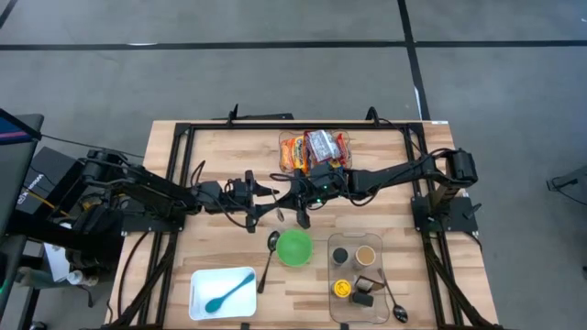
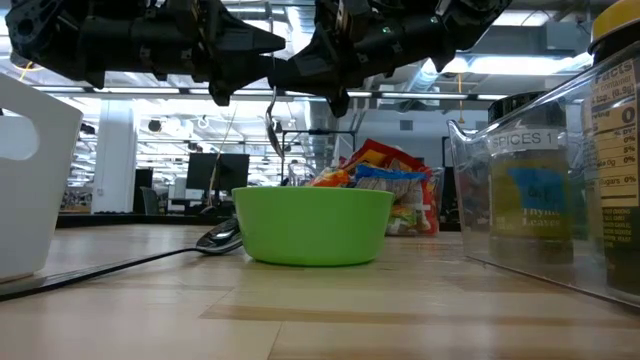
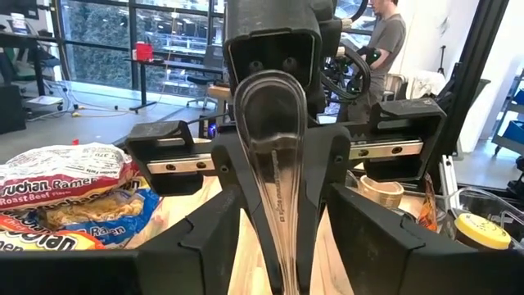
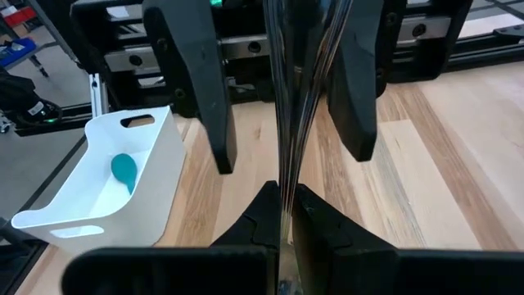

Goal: Pick & Place Food Item
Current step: Put the silver spoon into the white bin

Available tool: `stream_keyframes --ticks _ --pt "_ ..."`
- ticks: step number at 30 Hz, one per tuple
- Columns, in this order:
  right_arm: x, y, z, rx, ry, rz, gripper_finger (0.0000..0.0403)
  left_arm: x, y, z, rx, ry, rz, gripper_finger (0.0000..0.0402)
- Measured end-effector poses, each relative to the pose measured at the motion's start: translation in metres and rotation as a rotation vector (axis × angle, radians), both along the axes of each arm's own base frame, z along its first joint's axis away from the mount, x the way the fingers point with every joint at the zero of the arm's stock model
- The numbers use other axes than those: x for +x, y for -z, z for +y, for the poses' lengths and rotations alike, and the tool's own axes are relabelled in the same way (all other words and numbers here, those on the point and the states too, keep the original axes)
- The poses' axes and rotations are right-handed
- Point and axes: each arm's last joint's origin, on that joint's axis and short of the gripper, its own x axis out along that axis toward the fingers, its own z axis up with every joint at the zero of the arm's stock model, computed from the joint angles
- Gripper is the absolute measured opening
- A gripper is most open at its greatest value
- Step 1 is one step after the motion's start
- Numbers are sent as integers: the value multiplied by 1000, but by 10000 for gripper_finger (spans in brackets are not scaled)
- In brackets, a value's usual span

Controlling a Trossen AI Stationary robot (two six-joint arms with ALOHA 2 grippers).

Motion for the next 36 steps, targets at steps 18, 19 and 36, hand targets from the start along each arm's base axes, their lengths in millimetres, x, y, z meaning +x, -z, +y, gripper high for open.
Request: stream_keyframes --ticks 18,19,36 --pt "0 0 0 0 0 5 11 0 0 0 -6 -2 1 80" --pt "0 0 0 0 -1 4 11 0 0 0 -7 -2 2 74" --pt "0 0 0 -1 -1 4 11 0 0 1 -9 -8 1 46"
